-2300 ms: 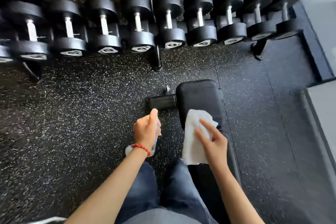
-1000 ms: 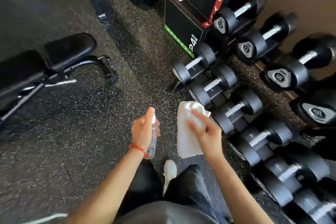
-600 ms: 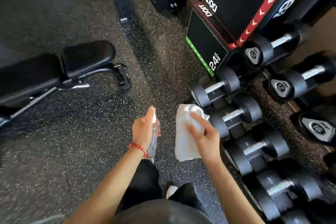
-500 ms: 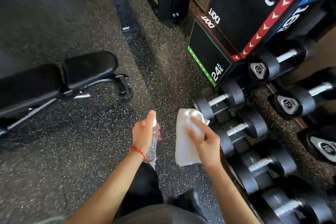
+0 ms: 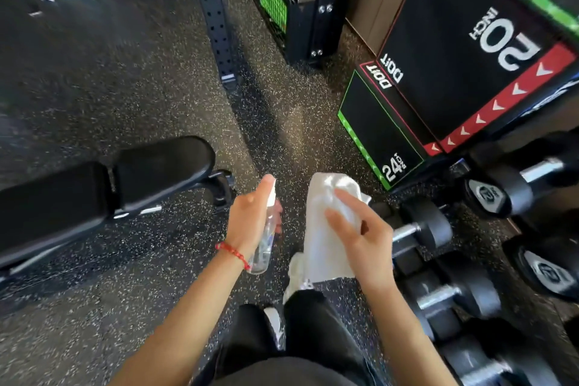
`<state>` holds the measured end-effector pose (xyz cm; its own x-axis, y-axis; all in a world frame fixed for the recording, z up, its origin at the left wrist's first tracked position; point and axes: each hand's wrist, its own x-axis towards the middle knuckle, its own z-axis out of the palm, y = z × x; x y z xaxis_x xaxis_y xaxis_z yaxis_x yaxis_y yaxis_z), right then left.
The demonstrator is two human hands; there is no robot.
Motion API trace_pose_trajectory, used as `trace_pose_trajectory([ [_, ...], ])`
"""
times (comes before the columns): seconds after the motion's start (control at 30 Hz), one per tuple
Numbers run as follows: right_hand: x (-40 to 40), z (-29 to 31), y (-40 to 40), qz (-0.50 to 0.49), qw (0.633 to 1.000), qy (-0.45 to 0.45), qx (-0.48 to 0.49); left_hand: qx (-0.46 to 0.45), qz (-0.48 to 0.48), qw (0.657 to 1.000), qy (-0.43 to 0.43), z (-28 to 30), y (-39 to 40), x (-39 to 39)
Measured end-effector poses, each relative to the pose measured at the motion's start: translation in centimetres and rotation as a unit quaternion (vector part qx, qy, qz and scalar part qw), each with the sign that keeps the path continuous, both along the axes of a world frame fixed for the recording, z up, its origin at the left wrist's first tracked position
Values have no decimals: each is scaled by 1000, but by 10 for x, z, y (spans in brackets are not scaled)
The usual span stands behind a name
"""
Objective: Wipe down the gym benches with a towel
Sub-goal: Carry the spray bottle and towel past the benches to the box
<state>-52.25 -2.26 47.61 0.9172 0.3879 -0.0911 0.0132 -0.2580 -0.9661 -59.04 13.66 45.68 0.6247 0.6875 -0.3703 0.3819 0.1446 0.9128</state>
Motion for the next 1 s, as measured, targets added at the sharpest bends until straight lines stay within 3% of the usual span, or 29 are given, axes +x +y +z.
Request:
trace_pose_trajectory([
  [0.13, 57, 24, 31, -4, 999, -40, 23, 51, 0, 998, -20, 21, 27, 56],
  [0.53, 213, 98, 104, 13, 993, -79, 85, 69, 3, 993, -97, 104, 95, 216],
  [1.0, 369, 86, 242, -86, 990, -65, 91, 61, -90, 991, -72, 102, 242, 408],
])
